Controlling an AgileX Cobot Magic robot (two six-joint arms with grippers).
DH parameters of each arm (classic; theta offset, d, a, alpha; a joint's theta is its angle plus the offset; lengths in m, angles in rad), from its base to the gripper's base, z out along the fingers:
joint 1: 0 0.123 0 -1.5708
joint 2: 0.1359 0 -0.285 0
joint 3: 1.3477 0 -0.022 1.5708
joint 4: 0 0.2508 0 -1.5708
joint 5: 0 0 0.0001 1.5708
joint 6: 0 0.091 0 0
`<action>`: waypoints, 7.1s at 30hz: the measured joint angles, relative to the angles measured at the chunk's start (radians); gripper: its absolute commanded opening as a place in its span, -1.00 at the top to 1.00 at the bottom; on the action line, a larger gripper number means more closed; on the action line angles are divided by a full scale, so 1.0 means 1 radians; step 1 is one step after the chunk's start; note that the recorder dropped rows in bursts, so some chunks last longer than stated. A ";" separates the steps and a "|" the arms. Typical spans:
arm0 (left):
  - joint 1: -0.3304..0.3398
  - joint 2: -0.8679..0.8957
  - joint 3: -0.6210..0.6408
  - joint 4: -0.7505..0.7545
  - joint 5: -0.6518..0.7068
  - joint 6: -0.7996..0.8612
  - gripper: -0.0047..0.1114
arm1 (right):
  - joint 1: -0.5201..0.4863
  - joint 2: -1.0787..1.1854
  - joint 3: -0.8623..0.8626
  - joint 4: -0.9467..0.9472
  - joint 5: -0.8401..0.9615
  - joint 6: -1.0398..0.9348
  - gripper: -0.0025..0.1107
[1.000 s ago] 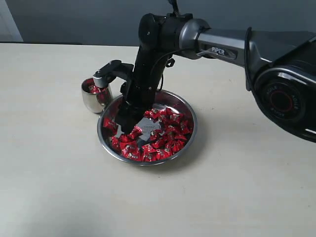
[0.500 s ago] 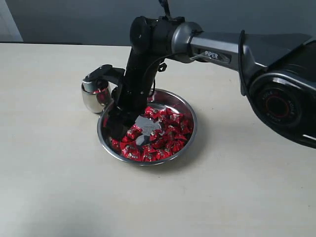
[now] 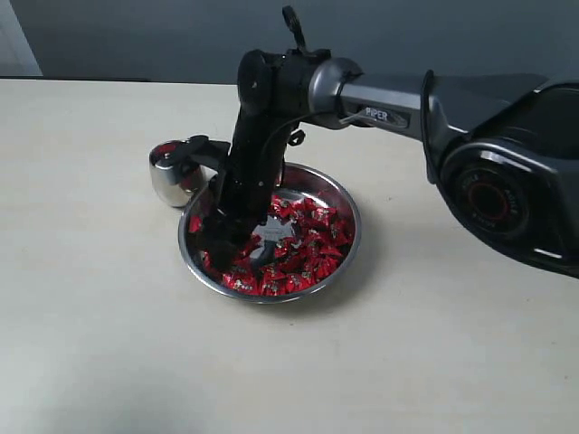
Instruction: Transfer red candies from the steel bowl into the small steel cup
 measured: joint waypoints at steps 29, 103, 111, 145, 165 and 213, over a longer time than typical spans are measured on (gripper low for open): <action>0.000 0.000 0.000 0.000 0.000 0.000 0.91 | 0.001 -0.085 0.000 -0.036 -0.055 0.000 0.97; 0.000 0.000 0.000 0.000 0.000 0.000 0.91 | 0.000 -0.032 0.000 -0.200 -0.136 0.049 0.34; 0.000 0.000 0.000 0.000 0.000 0.000 0.91 | 0.000 0.000 0.000 -0.200 -0.108 0.049 0.34; 0.000 0.000 0.000 0.000 0.000 0.000 0.91 | 0.000 -0.140 -0.002 -0.238 -0.259 0.107 0.97; 0.000 0.000 0.000 0.000 0.000 0.000 0.91 | 0.000 -0.103 -0.002 0.090 -0.586 0.050 0.60; 0.000 0.000 0.000 0.000 0.000 0.000 0.91 | -0.228 0.028 -0.002 0.388 -0.047 0.159 0.47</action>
